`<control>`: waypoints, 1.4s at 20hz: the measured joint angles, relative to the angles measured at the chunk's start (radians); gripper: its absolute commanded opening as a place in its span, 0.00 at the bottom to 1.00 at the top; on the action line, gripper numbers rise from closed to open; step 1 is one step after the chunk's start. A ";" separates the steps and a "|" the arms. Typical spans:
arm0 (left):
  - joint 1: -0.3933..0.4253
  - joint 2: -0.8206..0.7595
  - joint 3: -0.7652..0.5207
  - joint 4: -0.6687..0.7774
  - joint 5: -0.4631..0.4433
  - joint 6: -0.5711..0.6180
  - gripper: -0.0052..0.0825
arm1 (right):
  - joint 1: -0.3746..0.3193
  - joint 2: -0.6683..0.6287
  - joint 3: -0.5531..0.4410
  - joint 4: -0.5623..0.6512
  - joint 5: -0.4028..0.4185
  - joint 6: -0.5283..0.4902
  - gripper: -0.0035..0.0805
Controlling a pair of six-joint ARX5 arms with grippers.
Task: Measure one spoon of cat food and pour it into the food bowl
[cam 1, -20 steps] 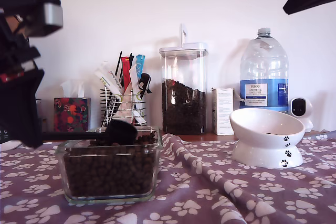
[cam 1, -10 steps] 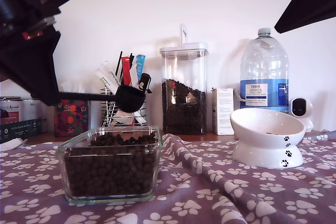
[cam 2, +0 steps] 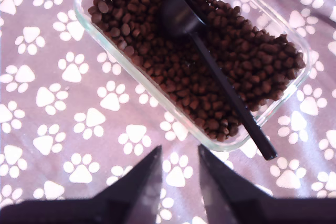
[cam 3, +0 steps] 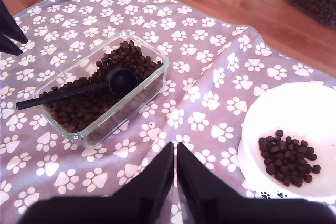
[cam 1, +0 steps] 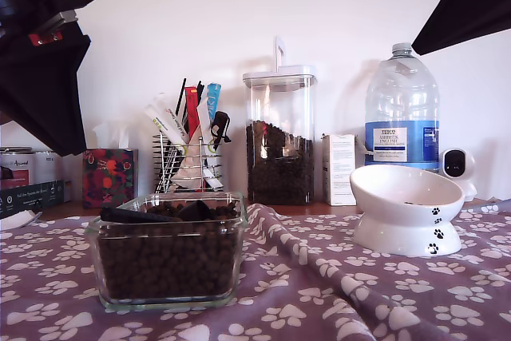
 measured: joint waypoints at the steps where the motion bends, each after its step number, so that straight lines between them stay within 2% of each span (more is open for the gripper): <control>1: 0.000 -0.005 0.000 0.000 0.000 0.000 0.04 | 0.000 0.000 0.000 0.004 0.000 0.020 0.03; 5: 0.002 -0.111 0.000 0.075 -0.020 0.002 0.04 | 0.000 0.000 0.000 0.109 0.038 0.197 0.03; 7: 0.026 -0.172 0.001 0.160 -0.034 0.008 0.04 | 0.000 0.000 0.000 0.208 0.129 0.276 0.03; 8: 0.046 -0.191 0.002 0.207 -0.035 0.024 0.04 | 0.000 0.000 0.000 0.264 0.201 0.309 0.03; 11: 0.136 -0.209 0.002 0.363 -0.011 0.045 0.04 | -0.003 0.000 0.000 0.441 0.375 0.342 0.03; 13: 0.198 -0.209 0.002 0.419 0.025 0.050 0.04 | -0.035 0.000 0.000 0.530 0.418 0.338 0.03; 16: 0.295 -0.209 0.002 0.455 0.071 0.054 0.04 | -0.141 0.000 0.000 0.575 0.402 0.337 0.03; 20: 0.448 -0.209 0.002 0.475 0.161 0.065 0.04 | -0.349 -0.007 -0.001 0.553 0.251 0.311 0.03; 22: 0.510 -0.210 0.000 0.505 0.200 0.069 0.04 | -0.426 -0.043 -0.002 0.500 0.201 0.309 0.03; 24: 0.549 -0.228 -0.025 0.565 0.210 0.056 0.04 | -0.447 -0.101 -0.007 0.456 0.173 0.287 0.03; 28: 0.564 -0.376 -0.186 0.658 0.189 0.016 0.04 | -0.431 -0.248 -0.052 0.405 0.169 0.285 0.03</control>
